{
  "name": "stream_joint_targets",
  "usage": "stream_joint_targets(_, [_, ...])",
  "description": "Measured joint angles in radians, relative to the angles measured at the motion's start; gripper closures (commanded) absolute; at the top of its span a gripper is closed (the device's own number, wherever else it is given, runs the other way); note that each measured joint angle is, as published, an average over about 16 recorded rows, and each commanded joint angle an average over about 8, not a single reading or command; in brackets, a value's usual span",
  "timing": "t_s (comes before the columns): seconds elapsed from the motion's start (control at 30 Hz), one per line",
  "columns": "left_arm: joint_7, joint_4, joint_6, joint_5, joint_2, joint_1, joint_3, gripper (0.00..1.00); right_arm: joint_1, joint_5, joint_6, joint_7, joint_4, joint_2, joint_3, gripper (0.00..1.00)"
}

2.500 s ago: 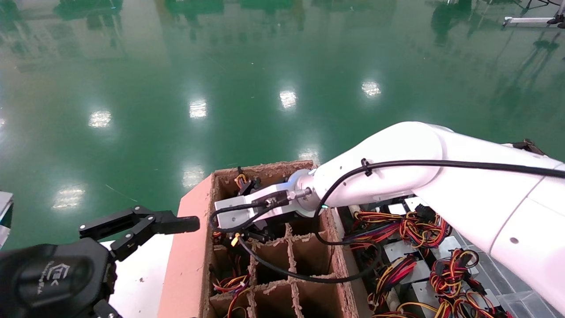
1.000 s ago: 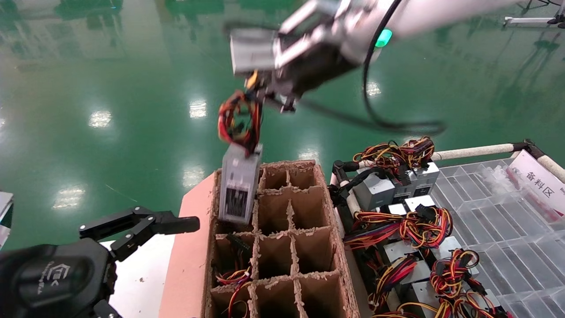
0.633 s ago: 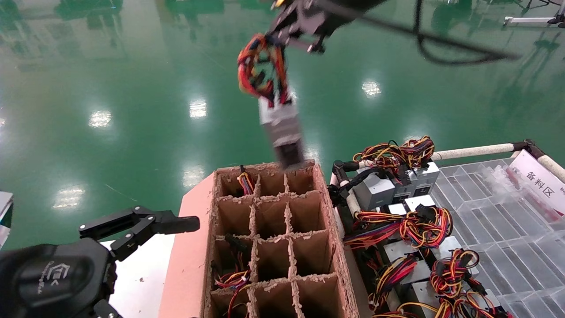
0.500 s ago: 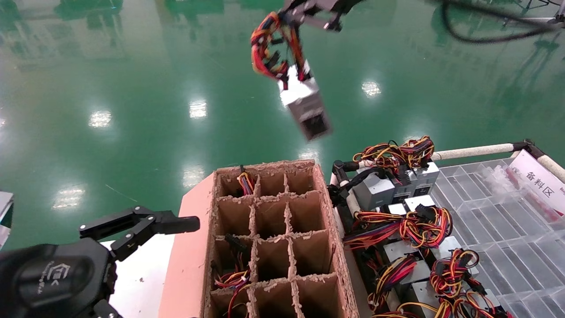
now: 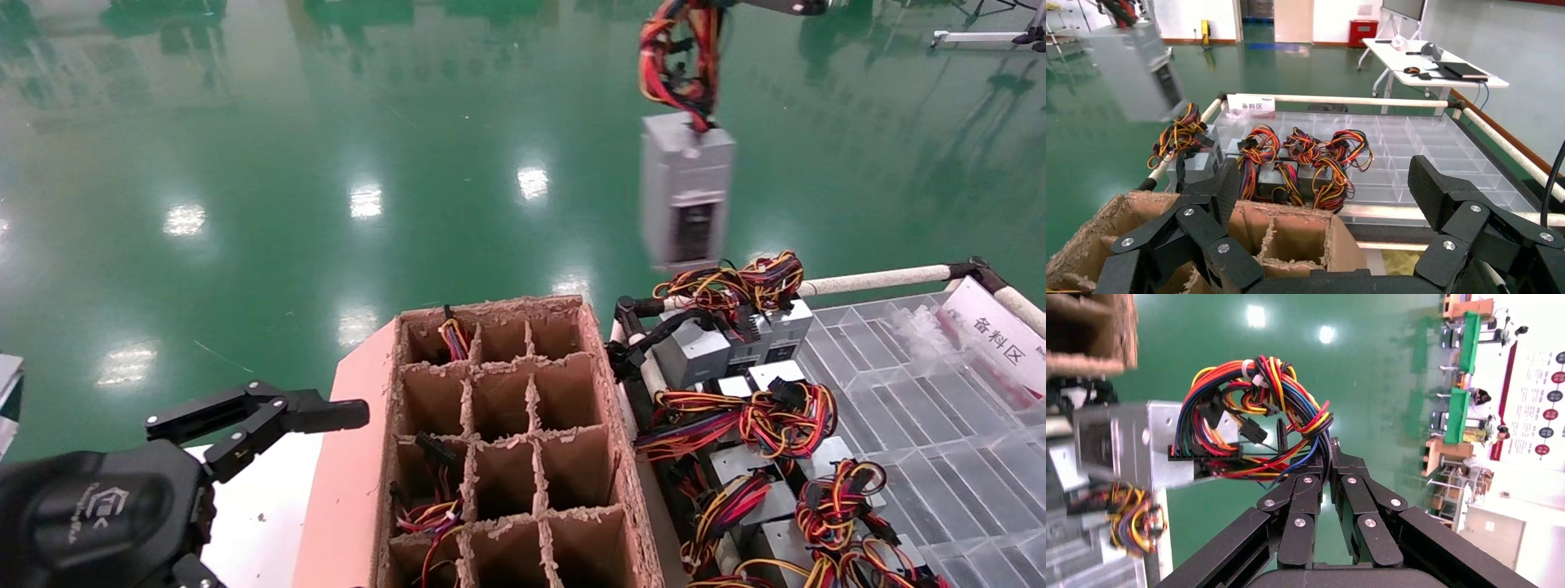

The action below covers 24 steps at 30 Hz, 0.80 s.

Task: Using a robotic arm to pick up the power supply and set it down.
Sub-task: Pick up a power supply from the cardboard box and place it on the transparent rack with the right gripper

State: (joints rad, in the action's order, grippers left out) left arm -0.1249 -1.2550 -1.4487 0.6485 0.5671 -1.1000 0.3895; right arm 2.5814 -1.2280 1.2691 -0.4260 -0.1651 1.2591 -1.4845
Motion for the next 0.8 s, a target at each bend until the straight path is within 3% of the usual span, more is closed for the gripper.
stream_joint_targets(0.43, [0.0, 0.0, 0.0, 0.0, 0.0, 0.0, 0.0, 0.0, 0.022, -0.03, 0.052, -0.151, 0.084, -0.09, -0.019, 1.0])
stream_joint_targets(0.8, [0.0, 0.0, 0.0, 0.0, 0.0, 0.0, 0.0, 0.0, 0.05, -0.061, 0.199, -0.248, 0.118, -0.191, -0.042, 1.0])
